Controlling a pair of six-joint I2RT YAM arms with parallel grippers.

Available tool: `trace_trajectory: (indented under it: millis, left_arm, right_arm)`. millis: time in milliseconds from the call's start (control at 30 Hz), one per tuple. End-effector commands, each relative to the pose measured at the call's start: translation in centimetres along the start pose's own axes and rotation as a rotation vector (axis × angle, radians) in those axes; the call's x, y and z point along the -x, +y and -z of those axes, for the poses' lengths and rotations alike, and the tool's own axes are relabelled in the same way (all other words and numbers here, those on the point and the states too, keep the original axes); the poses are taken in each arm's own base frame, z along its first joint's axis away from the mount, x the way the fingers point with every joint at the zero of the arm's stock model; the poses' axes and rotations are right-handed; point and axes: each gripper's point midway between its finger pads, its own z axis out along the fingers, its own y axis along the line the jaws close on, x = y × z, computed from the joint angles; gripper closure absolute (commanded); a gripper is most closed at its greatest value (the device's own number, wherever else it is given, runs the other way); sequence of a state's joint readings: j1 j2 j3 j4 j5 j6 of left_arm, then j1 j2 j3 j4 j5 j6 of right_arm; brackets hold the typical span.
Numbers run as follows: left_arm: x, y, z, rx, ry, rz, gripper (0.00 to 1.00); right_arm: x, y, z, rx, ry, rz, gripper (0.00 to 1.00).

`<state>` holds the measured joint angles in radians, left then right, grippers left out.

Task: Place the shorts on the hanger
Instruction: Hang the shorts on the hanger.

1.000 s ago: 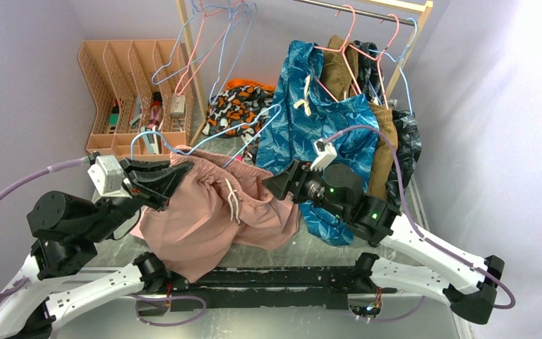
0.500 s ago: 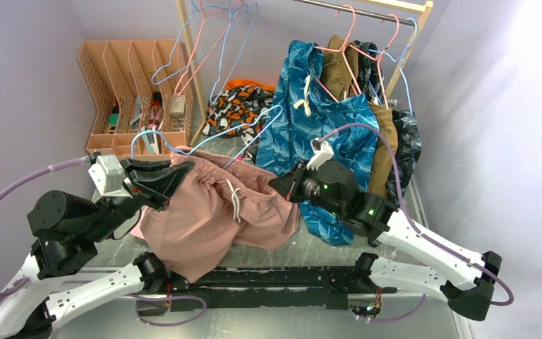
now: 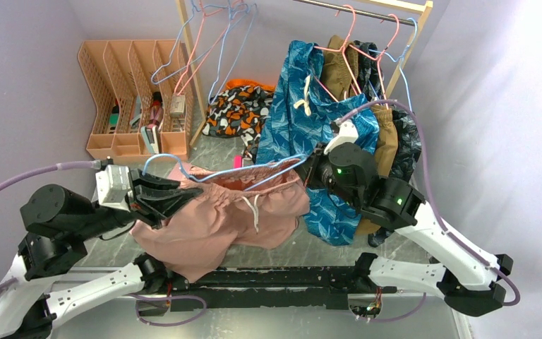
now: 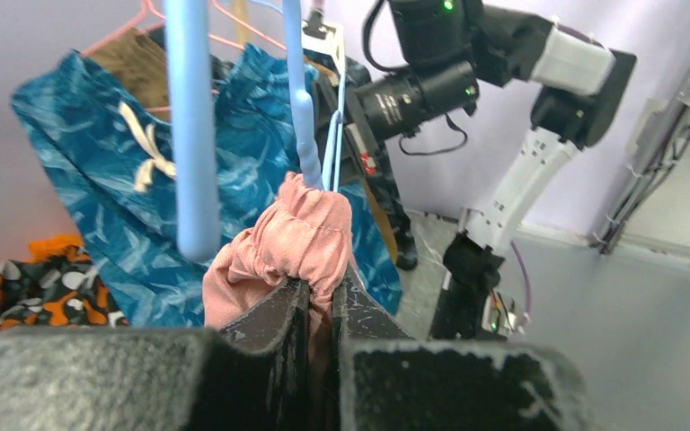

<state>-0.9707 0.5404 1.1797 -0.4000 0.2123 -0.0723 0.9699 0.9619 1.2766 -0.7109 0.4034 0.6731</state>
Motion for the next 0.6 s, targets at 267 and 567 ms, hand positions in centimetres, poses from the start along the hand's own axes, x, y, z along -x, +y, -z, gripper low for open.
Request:
trace_trajectory:
  millis: [267, 567]
  left_arm:
    - [-6.9, 0.9, 0.9, 0.051, 0.213, 0.048, 0.93]
    - [-10.2, 1.9, -0.9, 0.068, 0.296, 0.034, 0.93]
  right_arm:
    - [1.6, -3.8, 3.0, -0.191, 0.029, 0.12, 1.0]
    - [2.9, 0.2, 4.6, -0.019, 0.114, 0.2, 1.0]
